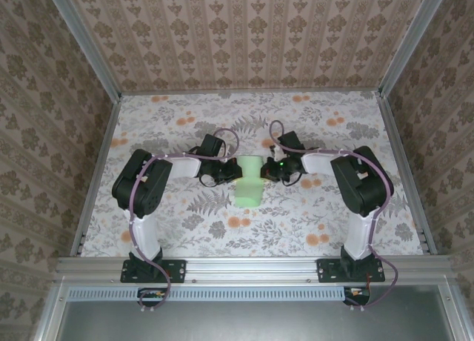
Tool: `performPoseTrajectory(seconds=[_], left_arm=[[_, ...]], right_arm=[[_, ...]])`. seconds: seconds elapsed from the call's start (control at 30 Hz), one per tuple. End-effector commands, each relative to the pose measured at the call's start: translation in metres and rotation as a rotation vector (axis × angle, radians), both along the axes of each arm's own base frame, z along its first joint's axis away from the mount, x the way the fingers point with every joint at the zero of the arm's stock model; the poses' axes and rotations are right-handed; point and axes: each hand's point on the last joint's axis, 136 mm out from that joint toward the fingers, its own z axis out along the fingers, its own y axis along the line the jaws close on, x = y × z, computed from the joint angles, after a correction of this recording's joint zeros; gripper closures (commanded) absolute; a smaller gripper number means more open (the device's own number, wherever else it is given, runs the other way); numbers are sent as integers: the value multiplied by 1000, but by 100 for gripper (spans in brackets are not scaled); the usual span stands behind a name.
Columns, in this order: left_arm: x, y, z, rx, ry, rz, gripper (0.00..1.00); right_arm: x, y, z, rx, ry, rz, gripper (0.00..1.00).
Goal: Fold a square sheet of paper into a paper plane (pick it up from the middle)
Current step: First fold in half a square sheet of paper at the center of the table.
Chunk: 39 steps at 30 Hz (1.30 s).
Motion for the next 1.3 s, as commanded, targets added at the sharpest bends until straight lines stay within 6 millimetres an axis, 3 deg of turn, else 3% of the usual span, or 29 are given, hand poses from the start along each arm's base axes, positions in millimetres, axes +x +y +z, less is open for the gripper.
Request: performPoseTrajectory(seconds=[0.0, 0.1, 0.2, 0.3, 0.4, 0.6, 0.8, 0.97, 1.1, 1.27], left_arm=[[-60, 67, -81, 331, 260, 32, 100], [-59, 65, -80, 328, 258, 33, 100], [-60, 65, -80, 330, 259, 31, 100], [-60, 65, -80, 333, 261, 27, 100], [-61, 64, -80, 332, 264, 28, 100], [-63, 66, -81, 339, 271, 28, 100], [-65, 67, -83, 342, 276, 29, 100], [-67, 65, -86, 329, 281, 26, 100], [-68, 65, -86, 323, 285, 24, 100], [-66, 65, -86, 325, 282, 26, 100]], right_arm=[[-2, -31, 0, -91, 2, -45, 99], [7, -13, 27, -39, -58, -29, 99], [9, 17, 42, -4, -101, 23, 99], [12, 40, 37, 12, -94, 55, 99], [20, 51, 26, 37, -73, 52, 99], [26, 41, 3, -24, -35, 46, 99], [31, -7, -19, -77, 6, -21, 99], [50, -38, -8, -106, -31, -74, 99], [58, -29, 22, -70, -107, -67, 99], [47, 11, 42, 37, -146, -12, 99]])
